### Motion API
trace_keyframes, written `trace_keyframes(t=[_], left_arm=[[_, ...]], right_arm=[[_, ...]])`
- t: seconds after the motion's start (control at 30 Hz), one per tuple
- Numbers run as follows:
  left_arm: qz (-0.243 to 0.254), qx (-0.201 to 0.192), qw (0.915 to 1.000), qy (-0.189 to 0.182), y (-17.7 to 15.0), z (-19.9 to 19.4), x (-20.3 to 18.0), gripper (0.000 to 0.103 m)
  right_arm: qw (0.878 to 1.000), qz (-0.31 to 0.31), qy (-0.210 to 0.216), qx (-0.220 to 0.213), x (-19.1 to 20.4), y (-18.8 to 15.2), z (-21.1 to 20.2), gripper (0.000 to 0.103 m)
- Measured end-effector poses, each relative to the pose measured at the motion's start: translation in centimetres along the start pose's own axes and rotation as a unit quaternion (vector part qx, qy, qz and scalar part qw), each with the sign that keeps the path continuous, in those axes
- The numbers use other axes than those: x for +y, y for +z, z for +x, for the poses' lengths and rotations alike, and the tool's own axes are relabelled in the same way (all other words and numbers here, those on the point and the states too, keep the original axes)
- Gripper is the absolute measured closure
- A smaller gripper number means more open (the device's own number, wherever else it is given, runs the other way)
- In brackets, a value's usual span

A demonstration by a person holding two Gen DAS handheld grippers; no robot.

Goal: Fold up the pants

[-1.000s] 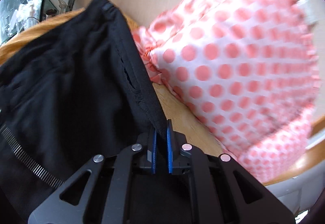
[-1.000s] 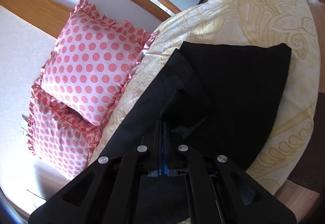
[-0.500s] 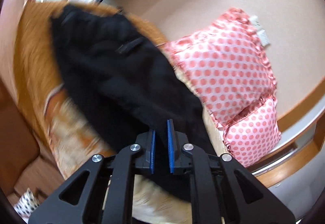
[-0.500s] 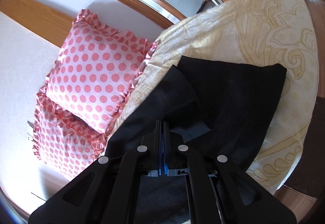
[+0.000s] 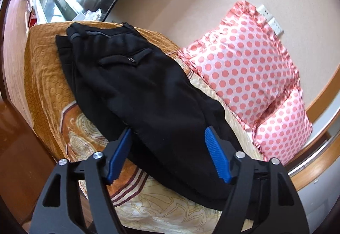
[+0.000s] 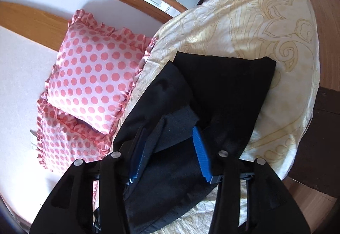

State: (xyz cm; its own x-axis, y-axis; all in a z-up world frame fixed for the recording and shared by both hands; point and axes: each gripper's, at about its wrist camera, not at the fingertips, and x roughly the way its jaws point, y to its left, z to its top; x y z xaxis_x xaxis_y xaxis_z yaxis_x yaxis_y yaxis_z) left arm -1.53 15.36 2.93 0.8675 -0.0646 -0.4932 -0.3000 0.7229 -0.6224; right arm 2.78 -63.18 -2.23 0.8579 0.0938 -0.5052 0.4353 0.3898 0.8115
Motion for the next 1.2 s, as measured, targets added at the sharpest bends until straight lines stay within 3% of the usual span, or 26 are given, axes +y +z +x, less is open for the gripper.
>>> trace_keyframes(t=[0.13,0.27,0.43,0.47,0.53,0.6,0.67,0.77,0.8,0.87,0.97,1.0,1.07,1.2], left_arm=[[0.017,0.008,0.9998,0.011,-0.3,0.3,-0.3,0.031],[0.027,0.011,0.9995,0.012,-0.6,0.1,-0.8,0.030],[0.041,0.011,0.9989,0.020,-0.6,0.4,-1.2,0.027],[0.040,0.014,0.9989,0.019,-0.6,0.5,-1.3,0.026],[0.036,0.018,0.9991,0.015,-0.6,0.7,-1.2,0.026],[0.035,0.020,0.9991,0.013,-0.6,0.7,-1.2,0.026],[0.034,0.025,0.9991,0.010,-0.5,0.7,-1.1,0.026],[0.033,0.033,0.9989,0.008,-0.4,0.9,-0.9,0.026],[0.034,0.034,0.9988,0.008,-0.4,0.9,-0.9,0.026],[0.038,0.036,0.9986,0.008,-0.5,1.0,-0.9,0.026],[0.052,0.042,0.9977,0.013,-0.5,1.4,-1.0,0.026],[0.056,0.045,0.9973,0.015,-0.5,1.5,-1.1,0.026],[0.060,0.048,0.9969,0.015,-0.4,1.7,-1.3,0.024],[0.046,0.051,0.9976,0.006,-0.2,1.7,-1.0,0.023]], right_arm=[[1.000,0.013,-0.005,0.014,0.4,0.7,1.3,0.056],[0.998,0.018,-0.005,0.057,1.8,-0.3,1.9,0.055],[0.999,0.000,-0.010,0.046,2.9,0.0,3.6,0.055],[0.999,-0.007,-0.017,0.038,3.0,0.3,4.1,0.064],[0.999,-0.021,-0.029,0.029,3.0,1.1,5.3,0.096],[0.999,-0.030,-0.009,0.033,3.1,2.0,6.2,0.102],[0.998,-0.061,0.003,0.018,4.2,2.9,5.6,0.102],[0.984,-0.149,0.061,-0.071,7.4,3.6,0.5,0.102],[0.977,-0.173,0.063,-0.103,7.8,3.4,-1.3,0.102],[0.971,-0.197,0.021,-0.132,7.1,3.0,-3.5,0.102],[0.981,-0.168,-0.073,-0.064,2.8,2.4,-1.7,0.102],[0.984,-0.151,-0.085,-0.044,1.3,2.1,-1.2,0.102],[0.989,-0.112,-0.086,-0.029,-1.5,1.4,-0.9,0.102],[0.991,-0.102,-0.069,-0.043,-2.0,0.8,-1.9,0.102]])
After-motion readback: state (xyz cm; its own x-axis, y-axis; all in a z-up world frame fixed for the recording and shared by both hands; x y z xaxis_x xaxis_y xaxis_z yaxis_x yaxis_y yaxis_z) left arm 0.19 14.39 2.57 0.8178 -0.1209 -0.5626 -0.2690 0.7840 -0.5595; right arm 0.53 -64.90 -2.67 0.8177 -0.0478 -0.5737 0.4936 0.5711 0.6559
